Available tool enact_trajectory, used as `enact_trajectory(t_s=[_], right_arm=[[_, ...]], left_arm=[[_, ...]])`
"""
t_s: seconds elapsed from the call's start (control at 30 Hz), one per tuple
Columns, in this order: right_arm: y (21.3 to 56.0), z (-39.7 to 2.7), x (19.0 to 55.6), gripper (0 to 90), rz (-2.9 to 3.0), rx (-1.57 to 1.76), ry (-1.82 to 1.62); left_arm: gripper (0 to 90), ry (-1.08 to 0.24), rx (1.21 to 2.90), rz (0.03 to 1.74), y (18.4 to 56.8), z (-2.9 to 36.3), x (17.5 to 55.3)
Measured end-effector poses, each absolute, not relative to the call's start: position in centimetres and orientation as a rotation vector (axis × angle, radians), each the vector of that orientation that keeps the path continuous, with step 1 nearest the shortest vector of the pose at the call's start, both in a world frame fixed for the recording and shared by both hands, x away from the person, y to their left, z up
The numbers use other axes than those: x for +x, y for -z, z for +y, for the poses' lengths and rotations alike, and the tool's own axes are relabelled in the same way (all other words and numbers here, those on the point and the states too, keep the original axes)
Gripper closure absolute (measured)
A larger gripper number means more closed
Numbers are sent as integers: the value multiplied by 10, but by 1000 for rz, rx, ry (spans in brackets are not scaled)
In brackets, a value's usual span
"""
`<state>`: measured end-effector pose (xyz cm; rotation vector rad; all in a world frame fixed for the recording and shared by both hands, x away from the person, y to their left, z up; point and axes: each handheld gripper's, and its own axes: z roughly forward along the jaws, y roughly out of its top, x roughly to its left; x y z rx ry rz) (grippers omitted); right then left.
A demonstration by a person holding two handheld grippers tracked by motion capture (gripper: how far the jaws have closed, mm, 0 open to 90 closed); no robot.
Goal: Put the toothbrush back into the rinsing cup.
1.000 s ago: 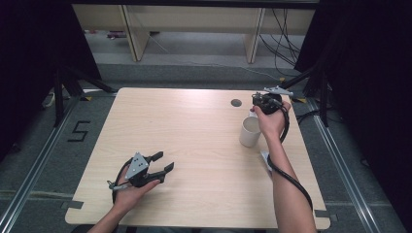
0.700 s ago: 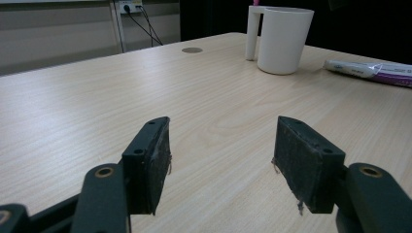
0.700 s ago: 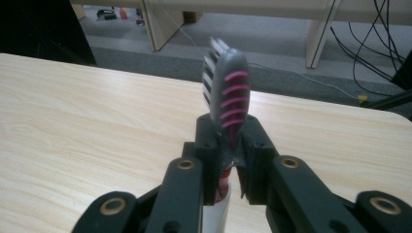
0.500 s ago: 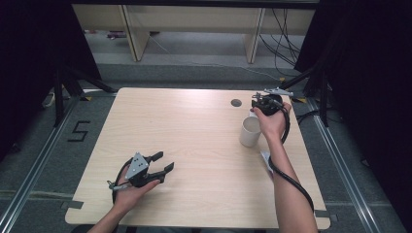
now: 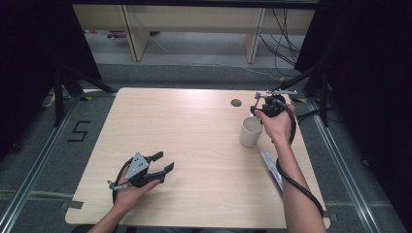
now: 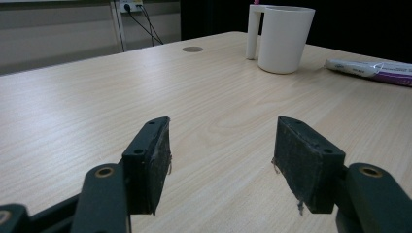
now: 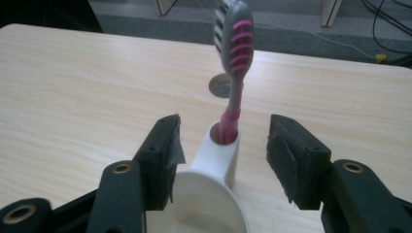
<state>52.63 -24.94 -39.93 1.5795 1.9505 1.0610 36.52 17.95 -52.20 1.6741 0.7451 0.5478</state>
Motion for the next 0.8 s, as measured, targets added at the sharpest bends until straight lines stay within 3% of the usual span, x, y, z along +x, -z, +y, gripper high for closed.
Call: enact_trajectory(t_s=[0.8], right_arm=[[393, -283, 458, 478, 2314, 1611, -766]], left_arm=[[378, -546, 1670, 747, 522, 178, 366]])
